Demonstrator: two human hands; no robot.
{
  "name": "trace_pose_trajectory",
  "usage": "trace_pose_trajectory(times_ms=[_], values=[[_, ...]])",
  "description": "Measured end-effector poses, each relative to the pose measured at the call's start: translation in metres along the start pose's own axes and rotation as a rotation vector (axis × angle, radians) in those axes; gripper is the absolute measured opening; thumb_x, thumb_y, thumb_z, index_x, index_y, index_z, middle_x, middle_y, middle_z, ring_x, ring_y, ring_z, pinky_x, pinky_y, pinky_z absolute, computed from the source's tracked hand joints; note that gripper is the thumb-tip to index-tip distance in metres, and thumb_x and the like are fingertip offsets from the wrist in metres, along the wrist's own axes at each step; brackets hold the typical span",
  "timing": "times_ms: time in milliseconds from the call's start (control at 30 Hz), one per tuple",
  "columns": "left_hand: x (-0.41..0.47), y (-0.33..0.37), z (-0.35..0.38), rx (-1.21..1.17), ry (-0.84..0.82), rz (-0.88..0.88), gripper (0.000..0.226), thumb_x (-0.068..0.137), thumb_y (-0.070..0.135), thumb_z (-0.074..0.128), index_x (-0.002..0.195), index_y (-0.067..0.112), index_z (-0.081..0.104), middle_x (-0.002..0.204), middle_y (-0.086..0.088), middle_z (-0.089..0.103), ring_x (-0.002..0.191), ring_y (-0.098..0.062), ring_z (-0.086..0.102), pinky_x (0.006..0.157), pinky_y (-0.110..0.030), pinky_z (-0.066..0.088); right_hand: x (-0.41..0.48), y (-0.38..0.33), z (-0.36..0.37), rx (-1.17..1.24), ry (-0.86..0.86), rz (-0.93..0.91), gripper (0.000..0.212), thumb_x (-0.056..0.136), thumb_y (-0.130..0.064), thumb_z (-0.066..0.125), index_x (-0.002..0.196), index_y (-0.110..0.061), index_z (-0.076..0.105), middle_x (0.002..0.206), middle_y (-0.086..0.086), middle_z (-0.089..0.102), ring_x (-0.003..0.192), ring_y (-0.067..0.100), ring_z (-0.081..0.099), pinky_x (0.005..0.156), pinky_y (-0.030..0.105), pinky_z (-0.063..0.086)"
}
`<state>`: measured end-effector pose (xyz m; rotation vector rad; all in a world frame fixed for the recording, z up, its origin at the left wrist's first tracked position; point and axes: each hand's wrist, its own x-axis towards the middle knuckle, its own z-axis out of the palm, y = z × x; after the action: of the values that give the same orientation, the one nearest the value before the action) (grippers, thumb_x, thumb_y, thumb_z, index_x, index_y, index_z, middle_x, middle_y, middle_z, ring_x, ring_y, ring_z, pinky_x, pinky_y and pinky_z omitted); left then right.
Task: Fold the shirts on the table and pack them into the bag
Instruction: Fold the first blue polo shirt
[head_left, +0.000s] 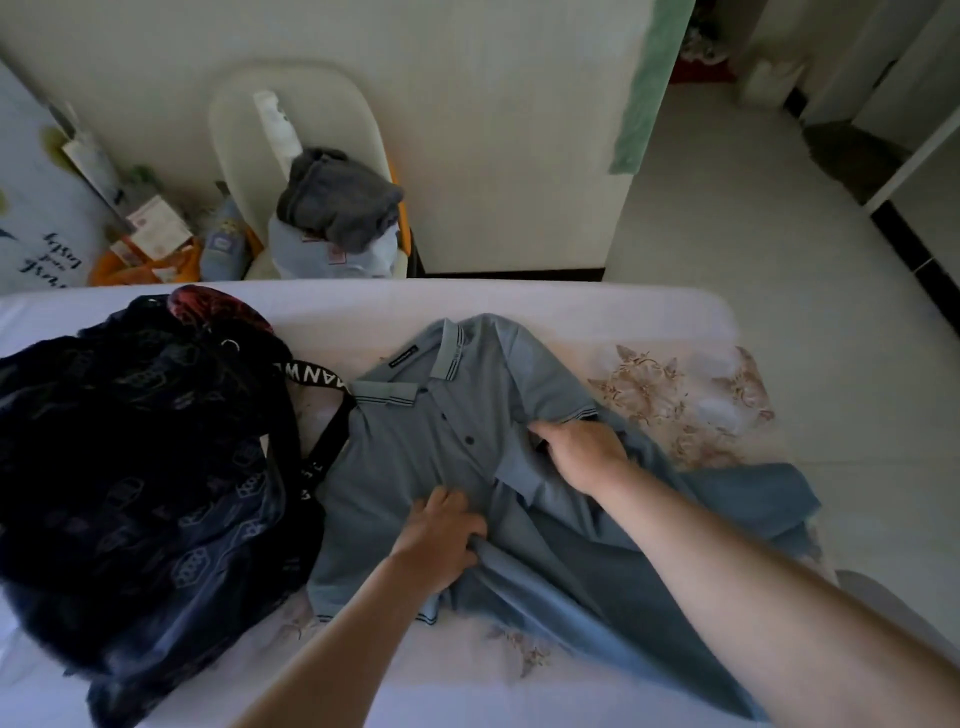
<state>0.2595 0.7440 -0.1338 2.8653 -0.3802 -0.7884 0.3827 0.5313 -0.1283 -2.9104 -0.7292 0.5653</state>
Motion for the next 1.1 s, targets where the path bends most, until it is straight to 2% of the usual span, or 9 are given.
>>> trace_pose_trajectory(times_ms=[133,233,333,400,500,633,800,1000,1100], values=[[-0.001,-0.014,-0.006,-0.035,-0.017,0.010,0.019,0.096,0.027,0.053,0.114,0.028,0.061,0.120,0.002,0.052,0.118,-0.023,0.045,0.101,-0.035,0.035,0.019,0.014,-0.025,-0.034,0.335,0.175,0.022,0.096,-0.004,0.038,0.096,-0.011,0.059,0.079,0.009,0.067,0.066,0.027,0.063,0.055,0.035,0.048],[-0.003,-0.034,-0.018,-0.147,0.154,-0.076,0.020,0.093,0.018,0.054,0.106,0.032,0.061,0.112,0.006,0.054,0.110,-0.021,0.052,0.091,-0.031,0.039,0.023,0.047,-0.048,0.095,0.502,0.400,0.037,0.096,-0.006,0.039,0.130,-0.009,0.053,0.111,0.022,0.065,0.084,0.033,0.063,0.070,0.037,0.047],[-0.006,-0.045,-0.025,-0.171,0.382,-0.151,0.033,0.087,0.021,0.062,0.118,0.031,0.057,0.117,0.006,0.049,0.114,-0.020,0.045,0.096,-0.034,0.040,0.004,0.048,-0.044,0.080,0.197,0.529,0.086,0.092,-0.008,0.051,0.157,-0.032,-0.001,0.160,0.025,0.009,0.141,0.046,0.025,0.114,0.053,0.028],[-0.010,-0.040,-0.023,-0.217,0.487,-0.147,0.037,0.080,0.025,0.069,0.115,0.027,0.056,0.114,0.004,0.048,0.110,-0.022,0.047,0.093,-0.037,0.045,-0.020,0.027,-0.018,0.041,0.223,0.412,0.079,0.091,-0.017,0.056,0.157,-0.028,0.013,0.162,0.022,0.005,0.147,0.044,0.013,0.119,0.054,0.017],[-0.023,-0.027,-0.009,-0.185,0.449,-0.123,0.036,0.074,0.045,0.069,0.101,0.029,0.052,0.106,0.007,0.043,0.106,-0.020,0.047,0.089,-0.034,0.042,-0.070,-0.024,0.023,0.095,0.378,0.073,0.048,0.086,-0.039,0.062,0.129,-0.020,0.056,0.139,0.012,0.043,0.122,0.034,0.049,0.101,0.046,0.041],[-0.049,-0.030,0.020,-0.147,0.229,-0.217,0.065,0.066,0.059,0.071,0.119,0.034,0.044,0.121,0.004,0.032,0.115,-0.022,0.034,0.091,-0.041,0.045,-0.116,-0.076,0.063,0.051,0.182,-0.101,0.058,0.071,-0.066,0.057,0.112,-0.026,0.054,0.107,-0.001,0.048,0.094,0.021,0.051,0.082,0.036,0.047],[-0.080,-0.047,0.020,-0.409,0.188,-0.175,0.054,0.078,-0.006,0.047,0.122,0.025,0.043,0.100,-0.005,0.051,0.093,-0.027,0.058,0.079,-0.031,0.047,-0.127,-0.063,0.067,-0.053,0.147,0.099,0.033,0.061,0.001,0.074,0.088,-0.015,0.065,0.083,0.002,0.062,0.074,0.025,0.067,0.057,0.034,0.053],[-0.078,-0.076,-0.041,0.219,0.564,0.080,0.039,0.051,-0.002,0.073,0.082,0.020,0.067,0.078,0.002,0.060,0.080,-0.028,0.058,0.069,-0.036,0.047,-0.136,-0.052,0.021,0.190,0.161,0.440,0.024,0.094,-0.013,0.045,0.071,-0.019,0.042,0.062,-0.005,0.046,0.062,0.021,0.052,0.049,0.032,0.031],[-0.081,-0.070,-0.080,0.422,0.439,-0.161,0.018,0.080,0.010,0.067,0.089,0.026,0.068,0.095,0.002,0.063,0.099,-0.027,0.054,0.089,-0.038,0.040,-0.136,-0.084,0.010,0.388,-0.073,0.457,0.026,0.089,-0.008,0.045,0.067,-0.017,0.037,0.065,-0.001,0.043,0.059,0.015,0.041,0.053,0.031,0.028]])
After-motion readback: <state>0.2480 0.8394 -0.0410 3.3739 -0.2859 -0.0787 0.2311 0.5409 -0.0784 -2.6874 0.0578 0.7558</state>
